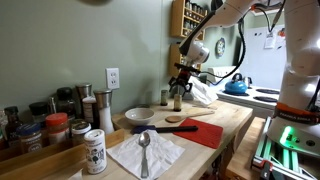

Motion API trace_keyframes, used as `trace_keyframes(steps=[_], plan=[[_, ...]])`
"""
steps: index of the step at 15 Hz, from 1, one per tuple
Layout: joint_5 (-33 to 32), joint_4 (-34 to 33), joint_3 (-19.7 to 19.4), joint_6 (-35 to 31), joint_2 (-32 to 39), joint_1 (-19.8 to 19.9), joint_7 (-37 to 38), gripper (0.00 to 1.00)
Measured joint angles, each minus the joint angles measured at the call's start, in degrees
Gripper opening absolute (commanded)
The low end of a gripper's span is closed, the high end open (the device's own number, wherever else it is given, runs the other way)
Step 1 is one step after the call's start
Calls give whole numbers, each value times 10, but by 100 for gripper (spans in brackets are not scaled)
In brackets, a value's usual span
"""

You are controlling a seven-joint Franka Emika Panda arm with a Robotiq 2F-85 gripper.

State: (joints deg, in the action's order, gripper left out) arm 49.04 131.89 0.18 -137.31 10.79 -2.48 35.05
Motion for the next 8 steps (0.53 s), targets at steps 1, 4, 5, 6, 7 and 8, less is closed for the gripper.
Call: trace_keyframes(steps=[1, 4, 5, 6, 7, 8], plan=[[14, -1, 0, 9, 5, 4, 1, 100], [40, -4, -2, 41, 18, 13, 1, 99], [43, -5, -3, 51, 22, 15, 2, 94], [45, -7, -4, 59, 27, 17, 4, 90], [46, -9, -5, 67, 31, 19, 6, 79], [46, -10, -6, 73, 36, 20, 8, 77]])
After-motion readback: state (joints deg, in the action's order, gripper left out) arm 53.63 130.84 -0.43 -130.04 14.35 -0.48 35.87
